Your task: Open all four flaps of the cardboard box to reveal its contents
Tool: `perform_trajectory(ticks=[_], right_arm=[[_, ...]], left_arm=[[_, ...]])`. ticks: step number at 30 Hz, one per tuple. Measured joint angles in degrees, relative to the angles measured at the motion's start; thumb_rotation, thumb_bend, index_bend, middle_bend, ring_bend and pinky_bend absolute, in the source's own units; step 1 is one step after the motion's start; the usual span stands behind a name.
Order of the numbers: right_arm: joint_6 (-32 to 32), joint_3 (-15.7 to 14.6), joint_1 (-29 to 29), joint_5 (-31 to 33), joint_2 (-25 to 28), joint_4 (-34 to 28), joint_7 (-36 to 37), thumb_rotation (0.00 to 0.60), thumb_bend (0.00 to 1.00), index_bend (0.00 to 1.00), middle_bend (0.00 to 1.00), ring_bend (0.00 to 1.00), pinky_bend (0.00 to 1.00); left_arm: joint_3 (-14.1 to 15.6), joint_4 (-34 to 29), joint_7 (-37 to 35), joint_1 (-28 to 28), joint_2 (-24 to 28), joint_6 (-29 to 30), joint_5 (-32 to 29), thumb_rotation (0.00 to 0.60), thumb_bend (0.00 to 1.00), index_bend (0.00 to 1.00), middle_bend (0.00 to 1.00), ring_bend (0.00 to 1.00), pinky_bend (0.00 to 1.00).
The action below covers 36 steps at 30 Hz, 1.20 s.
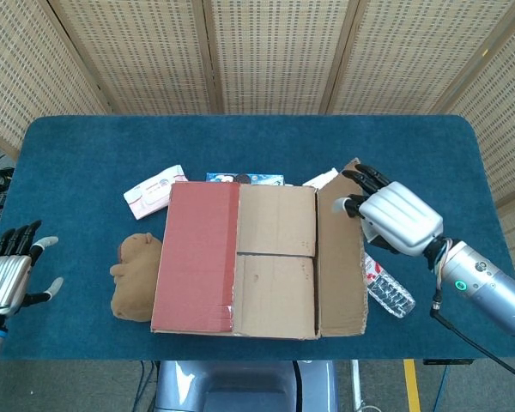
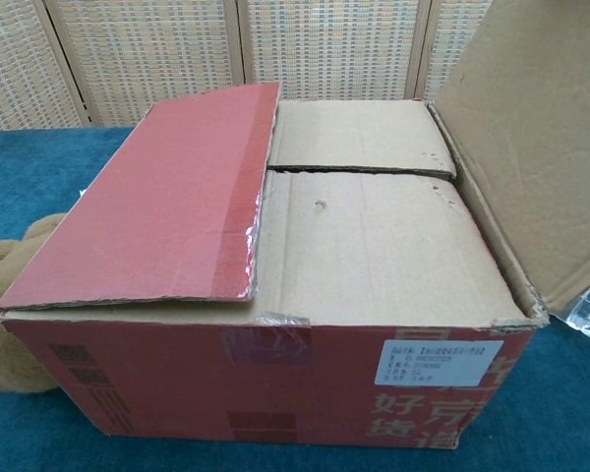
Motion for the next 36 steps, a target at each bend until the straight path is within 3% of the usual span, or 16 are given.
perform_trajectory(ticks=[11, 16, 24, 30, 36], right_arm=[[3.5, -2.1, -4.2, -1.9, -0.3, 3.2, 5.3, 0.600, 1.00, 0.30, 0.40, 0.00, 0.00], [6.4, -2.6, -6.1, -1.4, -2.3, 4.2, 6.0, 0.600, 1.00, 0.27, 0.30, 0.00, 0.00], [12.8, -2.6, -10.3, 2.4, -7.1, 5.4, 3.5, 0.600, 0.96, 0.11, 0.10, 0.00, 0.00], [17.1, -2.6, -13.5, 6.6, -10.5, 6.4, -2.0, 0.600, 0.93, 0.06, 0.02, 0.00, 0.00], [21.1, -2.6, -16.6, 10.7, -14.3, 6.7, -8.8, 0.600, 0.93, 0.05, 0.00, 0.00, 0.00]], left_arm=[[-1.3, -1.2, -3.4, -4.3, 3.3, -4.5, 6.1, 0.495, 0.33, 0.19, 0.00, 0.00, 0.00], [-2.4, -1.3, -5.2, -7.0, 4.5, -6.6, 9.4, 0.497, 0.33, 0.16, 0.00, 0.00, 0.00], [-4.4, -1.3, -11.4, -12.9, 6.4, -11.4, 15.8, 0.497, 0.36, 0.13, 0.00, 0.00, 0.00], [-5.6, -0.4, -16.3, -19.0, 6.5, -16.3, 20.7, 0.497, 0.48, 0.12, 0.00, 0.00, 0.00], [-6.3, 1.0, -19.7, -24.8, 5.0, -21.7, 23.3, 0.501, 0.61, 0.12, 0.00, 0.00, 0.00]])
